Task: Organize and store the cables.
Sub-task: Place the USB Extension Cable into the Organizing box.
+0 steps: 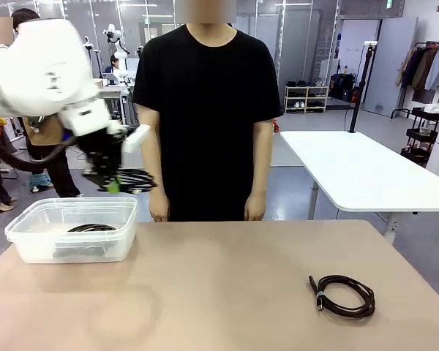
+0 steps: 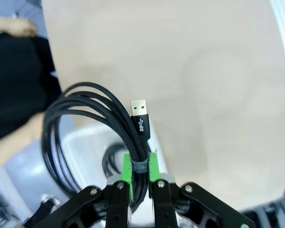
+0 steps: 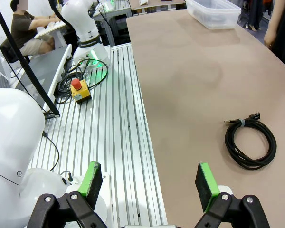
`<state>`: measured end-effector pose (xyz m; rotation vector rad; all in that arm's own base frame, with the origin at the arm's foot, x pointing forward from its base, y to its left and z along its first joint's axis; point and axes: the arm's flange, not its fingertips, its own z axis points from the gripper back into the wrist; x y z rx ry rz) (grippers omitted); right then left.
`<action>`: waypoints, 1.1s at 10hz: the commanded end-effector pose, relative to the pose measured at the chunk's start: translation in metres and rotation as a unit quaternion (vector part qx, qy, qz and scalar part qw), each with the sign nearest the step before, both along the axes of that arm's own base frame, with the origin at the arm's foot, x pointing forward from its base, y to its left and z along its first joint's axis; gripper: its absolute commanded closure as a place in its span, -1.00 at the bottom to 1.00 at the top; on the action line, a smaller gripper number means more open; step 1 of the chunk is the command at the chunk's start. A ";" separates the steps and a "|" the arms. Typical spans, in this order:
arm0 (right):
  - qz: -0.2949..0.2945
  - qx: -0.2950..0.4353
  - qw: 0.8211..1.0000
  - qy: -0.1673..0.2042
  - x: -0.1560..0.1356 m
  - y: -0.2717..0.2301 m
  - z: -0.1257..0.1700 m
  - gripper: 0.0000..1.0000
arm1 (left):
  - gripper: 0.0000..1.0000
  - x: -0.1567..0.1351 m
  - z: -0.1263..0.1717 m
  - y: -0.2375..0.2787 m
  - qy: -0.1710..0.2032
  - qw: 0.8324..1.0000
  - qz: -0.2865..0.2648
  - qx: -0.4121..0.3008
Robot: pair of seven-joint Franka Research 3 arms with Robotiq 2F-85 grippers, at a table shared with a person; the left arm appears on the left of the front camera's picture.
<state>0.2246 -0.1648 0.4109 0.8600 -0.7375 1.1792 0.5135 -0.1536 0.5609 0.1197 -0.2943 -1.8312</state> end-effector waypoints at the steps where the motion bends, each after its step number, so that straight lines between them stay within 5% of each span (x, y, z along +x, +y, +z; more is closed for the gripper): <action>1: 0.000 0.001 1.000 -0.004 -0.001 -0.001 0.000 -1.00 | 0.68 0.006 -0.016 0.050 -0.037 0.998 0.046 -0.023; 4: 0.000 0.001 1.000 -0.004 -0.001 -0.001 0.000 -1.00 | 0.68 0.045 -0.054 0.105 0.016 0.992 0.102 -0.071; 10: 0.000 0.001 1.000 -0.004 -0.001 -0.001 0.000 -1.00 | 0.68 0.082 -0.113 0.131 0.086 0.986 0.116 -0.087; 11: 0.000 0.001 1.000 -0.004 -0.001 -0.001 0.000 -1.00 | 0.40 0.085 -0.118 0.131 0.088 0.986 0.116 -0.086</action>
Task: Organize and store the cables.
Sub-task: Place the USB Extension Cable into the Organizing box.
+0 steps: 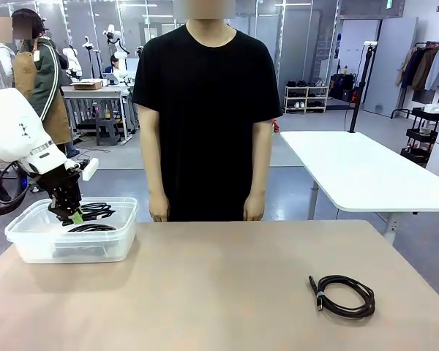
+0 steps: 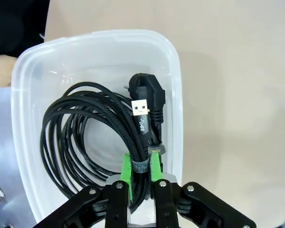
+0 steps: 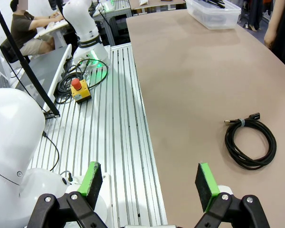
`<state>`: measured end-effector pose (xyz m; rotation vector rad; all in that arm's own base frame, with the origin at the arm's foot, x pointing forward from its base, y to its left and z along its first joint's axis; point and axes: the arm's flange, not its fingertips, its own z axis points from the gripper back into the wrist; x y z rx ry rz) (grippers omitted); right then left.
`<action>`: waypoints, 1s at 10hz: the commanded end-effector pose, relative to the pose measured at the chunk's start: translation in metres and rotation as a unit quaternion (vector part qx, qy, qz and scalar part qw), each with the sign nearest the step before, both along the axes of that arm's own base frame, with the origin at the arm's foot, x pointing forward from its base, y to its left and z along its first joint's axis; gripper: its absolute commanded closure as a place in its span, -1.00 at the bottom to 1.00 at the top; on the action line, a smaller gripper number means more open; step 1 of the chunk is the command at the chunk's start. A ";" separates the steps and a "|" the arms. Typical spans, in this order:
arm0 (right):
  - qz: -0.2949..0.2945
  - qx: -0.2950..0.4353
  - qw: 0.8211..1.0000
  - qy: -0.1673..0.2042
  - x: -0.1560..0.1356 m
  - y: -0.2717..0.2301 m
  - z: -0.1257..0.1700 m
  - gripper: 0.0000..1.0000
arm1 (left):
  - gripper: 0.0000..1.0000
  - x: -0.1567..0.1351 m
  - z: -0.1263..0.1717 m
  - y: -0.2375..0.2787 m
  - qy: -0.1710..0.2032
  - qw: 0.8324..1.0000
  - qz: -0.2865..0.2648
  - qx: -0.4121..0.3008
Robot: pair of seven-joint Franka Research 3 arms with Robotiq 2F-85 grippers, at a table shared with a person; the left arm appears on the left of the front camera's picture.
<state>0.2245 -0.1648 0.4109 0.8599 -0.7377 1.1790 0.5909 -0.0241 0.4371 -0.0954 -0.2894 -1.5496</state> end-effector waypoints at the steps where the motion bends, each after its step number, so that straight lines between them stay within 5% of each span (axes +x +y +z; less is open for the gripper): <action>1: 0.000 0.001 1.000 -0.004 -0.001 -0.001 0.000 -1.00 | 0.07 0.007 0.006 0.003 0.008 1.000 -0.010 -0.017; 3: 0.000 0.001 1.000 -0.004 -0.001 -0.001 0.000 -1.00 | -0.81 0.005 0.005 0.005 0.015 1.000 -0.016 -0.012; 4: 0.000 0.001 1.000 -0.004 -0.001 -0.001 0.000 -1.00 | -1.00 0.004 0.006 0.004 0.016 1.000 -0.019 -0.012; 10: 0.000 0.001 1.000 -0.004 -0.001 -0.001 0.000 -1.00 | -1.00 -0.017 0.009 0.014 0.048 0.999 -0.006 -0.016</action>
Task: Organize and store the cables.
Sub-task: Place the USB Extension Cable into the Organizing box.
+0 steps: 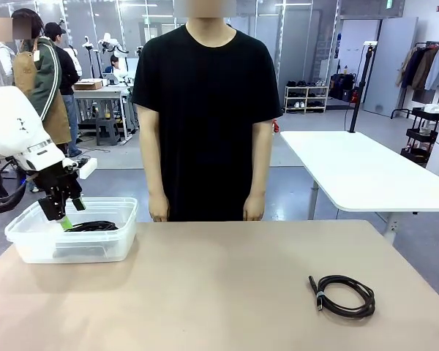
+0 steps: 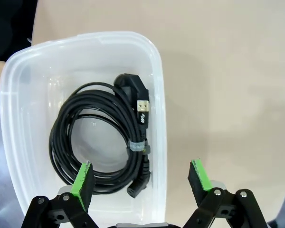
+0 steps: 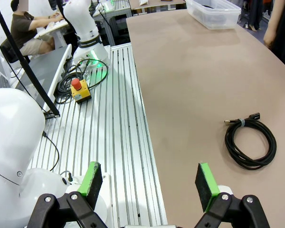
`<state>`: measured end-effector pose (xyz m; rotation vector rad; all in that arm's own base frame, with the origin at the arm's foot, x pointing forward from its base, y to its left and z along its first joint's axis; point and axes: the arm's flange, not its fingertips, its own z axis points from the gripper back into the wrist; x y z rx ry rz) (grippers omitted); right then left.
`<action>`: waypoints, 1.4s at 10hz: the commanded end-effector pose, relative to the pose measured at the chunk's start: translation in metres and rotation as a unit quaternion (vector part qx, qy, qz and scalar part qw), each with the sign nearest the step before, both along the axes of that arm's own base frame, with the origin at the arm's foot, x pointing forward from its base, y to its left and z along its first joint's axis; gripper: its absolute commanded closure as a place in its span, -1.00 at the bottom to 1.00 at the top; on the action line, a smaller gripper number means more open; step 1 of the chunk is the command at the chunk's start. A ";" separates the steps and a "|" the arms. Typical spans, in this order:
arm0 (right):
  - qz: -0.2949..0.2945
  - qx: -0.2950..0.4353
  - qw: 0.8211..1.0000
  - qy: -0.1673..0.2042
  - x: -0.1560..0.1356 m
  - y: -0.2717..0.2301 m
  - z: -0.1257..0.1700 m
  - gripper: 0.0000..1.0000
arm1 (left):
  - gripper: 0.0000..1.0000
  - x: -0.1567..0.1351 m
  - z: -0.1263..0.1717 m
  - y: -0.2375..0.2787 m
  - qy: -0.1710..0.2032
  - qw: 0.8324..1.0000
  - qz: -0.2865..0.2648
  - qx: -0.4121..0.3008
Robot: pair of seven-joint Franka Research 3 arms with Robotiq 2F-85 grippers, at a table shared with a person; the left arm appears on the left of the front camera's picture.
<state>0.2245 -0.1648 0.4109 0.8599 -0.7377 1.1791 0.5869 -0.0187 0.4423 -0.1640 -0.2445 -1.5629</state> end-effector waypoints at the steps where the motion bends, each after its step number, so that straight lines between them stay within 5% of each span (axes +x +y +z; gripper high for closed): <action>1: 0.000 0.001 1.000 -0.004 -0.001 -0.001 0.000 -1.00 | -1.00 0.004 0.000 -0.005 -0.007 1.000 -0.003 0.001; 14: 0.000 0.000 1.000 0.000 0.000 0.000 0.000 -1.00 | -1.00 0.001 0.000 -0.006 -0.001 1.000 -0.005 0.000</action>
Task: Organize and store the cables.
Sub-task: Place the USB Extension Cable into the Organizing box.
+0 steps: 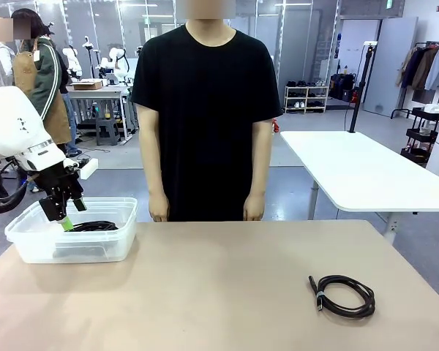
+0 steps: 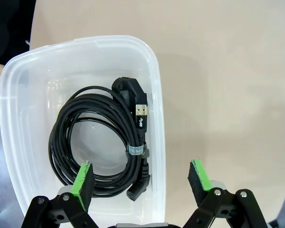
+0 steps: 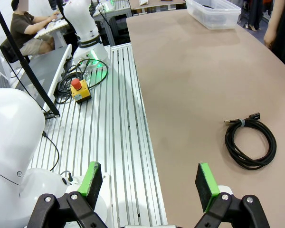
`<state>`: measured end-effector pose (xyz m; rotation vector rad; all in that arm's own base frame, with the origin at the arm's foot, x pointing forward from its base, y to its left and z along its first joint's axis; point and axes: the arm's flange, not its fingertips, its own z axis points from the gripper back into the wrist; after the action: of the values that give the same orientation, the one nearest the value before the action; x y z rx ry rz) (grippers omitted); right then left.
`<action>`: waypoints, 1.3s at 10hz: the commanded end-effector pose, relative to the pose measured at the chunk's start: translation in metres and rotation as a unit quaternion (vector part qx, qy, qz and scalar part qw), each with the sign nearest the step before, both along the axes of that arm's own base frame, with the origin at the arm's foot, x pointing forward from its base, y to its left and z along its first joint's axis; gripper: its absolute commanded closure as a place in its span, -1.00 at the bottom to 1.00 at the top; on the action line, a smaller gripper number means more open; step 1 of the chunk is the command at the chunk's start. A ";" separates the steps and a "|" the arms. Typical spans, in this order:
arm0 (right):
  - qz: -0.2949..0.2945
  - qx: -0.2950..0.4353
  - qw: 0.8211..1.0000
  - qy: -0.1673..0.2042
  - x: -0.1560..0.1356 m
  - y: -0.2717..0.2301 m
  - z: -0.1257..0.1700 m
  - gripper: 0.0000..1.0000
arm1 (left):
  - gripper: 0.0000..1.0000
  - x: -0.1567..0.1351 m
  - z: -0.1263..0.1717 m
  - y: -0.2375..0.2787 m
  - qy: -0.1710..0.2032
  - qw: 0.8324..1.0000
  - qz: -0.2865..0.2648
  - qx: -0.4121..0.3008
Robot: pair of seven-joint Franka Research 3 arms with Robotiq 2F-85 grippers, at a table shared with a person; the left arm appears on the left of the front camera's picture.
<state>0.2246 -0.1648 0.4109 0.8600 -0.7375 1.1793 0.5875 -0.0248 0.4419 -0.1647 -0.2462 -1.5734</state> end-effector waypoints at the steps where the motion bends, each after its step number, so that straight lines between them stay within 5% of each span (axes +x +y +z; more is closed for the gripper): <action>1: -0.033 -0.021 0.999 0.008 -0.012 0.003 0.017 -1.00 | -1.00 -0.020 0.012 -0.014 -0.028 0.999 -0.041 0.010; 4: -0.039 -0.084 0.990 0.109 0.024 0.047 0.067 -1.00 | -1.00 -0.106 0.032 0.006 0.010 0.999 -0.002 -0.041; 7: -0.109 -0.173 0.957 0.207 0.069 0.099 0.105 -1.00 | -1.00 -0.192 0.045 0.022 0.042 0.990 0.050 -0.122; 11: -0.189 -0.281 0.900 0.274 0.112 0.192 0.091 -1.00 | -1.00 -0.255 0.032 0.039 0.055 0.969 0.160 -0.182; 13: -0.247 -0.329 0.868 0.278 0.129 0.227 0.066 -1.00 | -1.00 -0.268 0.027 0.038 0.055 0.964 0.162 -0.202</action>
<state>0.3458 0.0545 0.4858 0.4083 -0.0778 0.6507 0.3238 0.0191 0.4688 -0.4993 -0.4360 -1.1942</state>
